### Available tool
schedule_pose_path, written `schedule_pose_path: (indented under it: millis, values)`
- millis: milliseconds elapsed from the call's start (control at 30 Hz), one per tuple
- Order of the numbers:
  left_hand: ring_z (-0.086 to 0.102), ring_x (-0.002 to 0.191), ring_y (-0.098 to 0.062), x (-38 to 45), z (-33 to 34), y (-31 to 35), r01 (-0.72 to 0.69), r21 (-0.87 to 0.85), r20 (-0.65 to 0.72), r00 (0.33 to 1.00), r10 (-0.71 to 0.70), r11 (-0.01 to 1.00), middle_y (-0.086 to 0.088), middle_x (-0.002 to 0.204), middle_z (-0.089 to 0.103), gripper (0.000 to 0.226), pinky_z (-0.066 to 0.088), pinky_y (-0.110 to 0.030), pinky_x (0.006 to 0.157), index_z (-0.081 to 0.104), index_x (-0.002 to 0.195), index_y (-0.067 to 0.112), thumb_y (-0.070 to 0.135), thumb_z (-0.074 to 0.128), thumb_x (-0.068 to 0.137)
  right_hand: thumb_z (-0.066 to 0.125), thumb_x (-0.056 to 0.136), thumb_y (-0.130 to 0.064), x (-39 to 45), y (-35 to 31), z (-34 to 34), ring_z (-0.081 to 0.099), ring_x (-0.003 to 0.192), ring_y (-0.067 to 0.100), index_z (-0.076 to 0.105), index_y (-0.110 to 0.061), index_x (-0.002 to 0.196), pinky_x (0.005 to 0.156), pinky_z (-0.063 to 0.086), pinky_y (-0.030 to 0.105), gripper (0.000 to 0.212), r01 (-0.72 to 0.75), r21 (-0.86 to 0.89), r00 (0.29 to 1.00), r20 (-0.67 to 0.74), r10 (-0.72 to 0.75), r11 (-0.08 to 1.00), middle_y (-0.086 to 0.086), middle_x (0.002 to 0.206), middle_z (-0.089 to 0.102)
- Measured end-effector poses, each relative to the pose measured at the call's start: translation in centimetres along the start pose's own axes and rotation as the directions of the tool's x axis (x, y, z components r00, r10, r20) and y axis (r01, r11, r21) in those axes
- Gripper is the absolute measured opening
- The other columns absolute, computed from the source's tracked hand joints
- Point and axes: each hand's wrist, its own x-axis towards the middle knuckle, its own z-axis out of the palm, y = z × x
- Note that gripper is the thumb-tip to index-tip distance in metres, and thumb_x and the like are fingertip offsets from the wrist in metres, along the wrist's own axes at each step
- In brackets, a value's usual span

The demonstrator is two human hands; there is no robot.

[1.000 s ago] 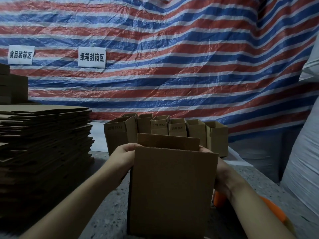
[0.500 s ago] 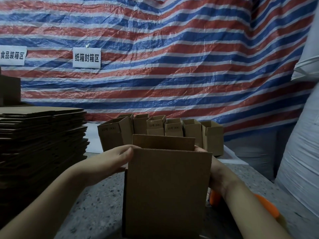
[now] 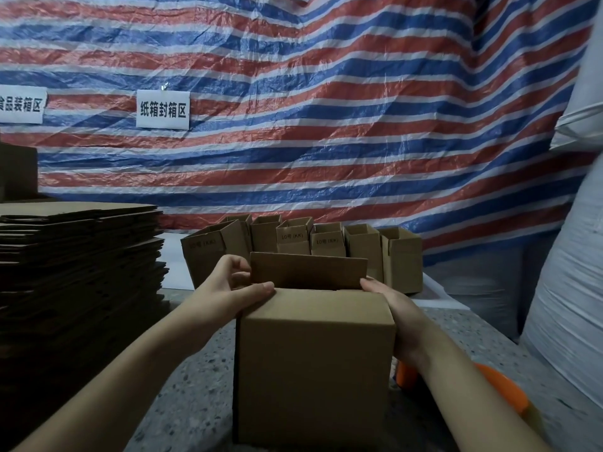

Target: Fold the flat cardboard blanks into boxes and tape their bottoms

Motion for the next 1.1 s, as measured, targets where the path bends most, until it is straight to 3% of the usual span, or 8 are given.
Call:
schedule_pose_path:
  millis: [133, 233, 300, 400, 567, 667, 867, 1100]
  values:
    - [0.073, 0.091, -0.023, -0.1, 0.4, 0.1, -0.020, -0.081, 0.003, 1.000, 0.021, 0.996, -0.011, 0.115, 0.066, 0.067, 0.057, -0.029, 0.067, 0.048, 0.117, 0.027, 0.031, 0.082, 0.059, 0.041, 0.104, -0.040, -0.3, -0.1, -0.6, 0.076, 0.072, 0.015, 0.057, -0.022, 0.112, 0.057, 0.057, 0.022, 0.025, 0.088, 0.065, 0.993, 0.072, -0.092, 0.994, 0.002, 0.082, 0.078]
    - [0.073, 0.089, -0.018, -0.3, 0.6, 0.2, -0.049, -0.088, -0.008, 0.999, 0.048, 0.995, -0.010, 0.114, 0.065, 0.071, 0.058, -0.028, 0.065, 0.046, 0.122, 0.036, 0.026, 0.081, 0.061, 0.071, 0.086, -0.045, -0.3, -0.6, -0.5, 0.075, 0.085, 0.021, 0.064, -0.028, 0.120, 0.066, 0.060, 0.027, 0.039, 0.091, -0.066, 0.986, 0.146, -0.081, 0.994, 0.006, 0.095, 0.078]
    - [0.072, 0.091, -0.012, -0.4, 0.5, 0.4, -0.063, -0.047, -0.011, 0.998, 0.063, 0.997, -0.004, 0.115, 0.062, 0.085, 0.058, -0.027, 0.067, 0.038, 0.132, 0.046, 0.028, 0.081, 0.061, 0.075, 0.080, -0.027, 0.3, -0.6, -0.5, 0.076, 0.079, 0.014, 0.058, -0.028, 0.119, 0.063, 0.058, 0.023, 0.042, 0.078, -0.226, 0.991, 0.122, -0.052, 0.971, -0.003, 0.086, 0.078]
    - [0.071, 0.093, -0.009, -0.3, 0.5, 0.5, -0.055, 0.005, 0.008, 0.998, 0.055, 0.998, 0.003, 0.116, 0.058, 0.107, 0.056, -0.024, 0.071, 0.019, 0.143, 0.058, 0.032, 0.080, 0.060, 0.063, 0.083, -0.012, 0.7, -0.3, -0.7, 0.075, 0.075, 0.005, 0.055, -0.029, 0.106, 0.058, 0.057, 0.018, 0.030, 0.118, -0.205, 0.991, 0.092, -0.101, 0.972, -0.016, 0.082, 0.077]
    - [0.068, 0.104, -0.014, -0.3, 0.4, 0.5, -0.036, 0.015, 0.062, 0.997, 0.035, 0.999, 0.002, 0.121, 0.065, 0.075, 0.055, -0.030, 0.083, 0.050, 0.131, 0.040, 0.033, 0.080, 0.062, 0.059, 0.094, -0.009, 0.3, -0.6, -0.4, 0.075, 0.081, 0.007, 0.052, -0.041, 0.113, 0.062, 0.057, 0.019, 0.038, 0.166, -0.248, 0.984, 0.109, -0.143, 0.954, -0.018, 0.087, 0.076]
    - [0.069, 0.103, -0.010, -0.4, 0.1, 0.6, -0.048, 0.079, 0.039, 0.998, 0.045, 0.996, 0.005, 0.115, 0.069, 0.062, 0.054, -0.032, 0.087, 0.059, 0.119, 0.032, 0.037, 0.081, 0.061, 0.077, 0.079, -0.025, -0.4, -0.5, -0.7, 0.072, 0.095, 0.026, 0.068, -0.035, 0.119, 0.074, 0.059, 0.032, 0.043, 0.212, -0.136, 0.958, 0.225, -0.179, 0.968, 0.006, 0.108, 0.074]
    - [0.070, 0.096, -0.008, -0.5, 0.2, 1.1, -0.097, 0.249, -0.013, 0.995, 0.103, 0.964, 0.009, 0.107, 0.072, 0.043, 0.057, -0.033, 0.086, 0.069, 0.092, 0.020, 0.046, 0.078, 0.060, 0.079, 0.070, -0.031, -1.0, -0.6, -0.7, 0.067, 0.112, 0.033, 0.068, -0.009, 0.116, 0.087, 0.059, 0.042, 0.053, 0.176, -0.115, 0.976, 0.151, -0.158, 0.978, 0.013, 0.124, 0.068]
    - [0.067, 0.092, 0.000, -1.0, 0.3, 2.6, -0.132, 0.566, 0.019, 0.989, 0.147, 0.814, 0.020, 0.099, 0.071, 0.020, 0.055, -0.018, 0.071, 0.070, 0.083, 0.030, 0.049, 0.072, 0.078, 0.071, 0.084, -0.024, -1.0, -0.9, -0.7, 0.065, 0.119, 0.025, 0.080, -0.010, 0.098, 0.093, 0.057, 0.037, 0.021, 0.159, -0.157, 0.982, 0.127, -0.140, 0.975, 0.001, 0.132, 0.067]
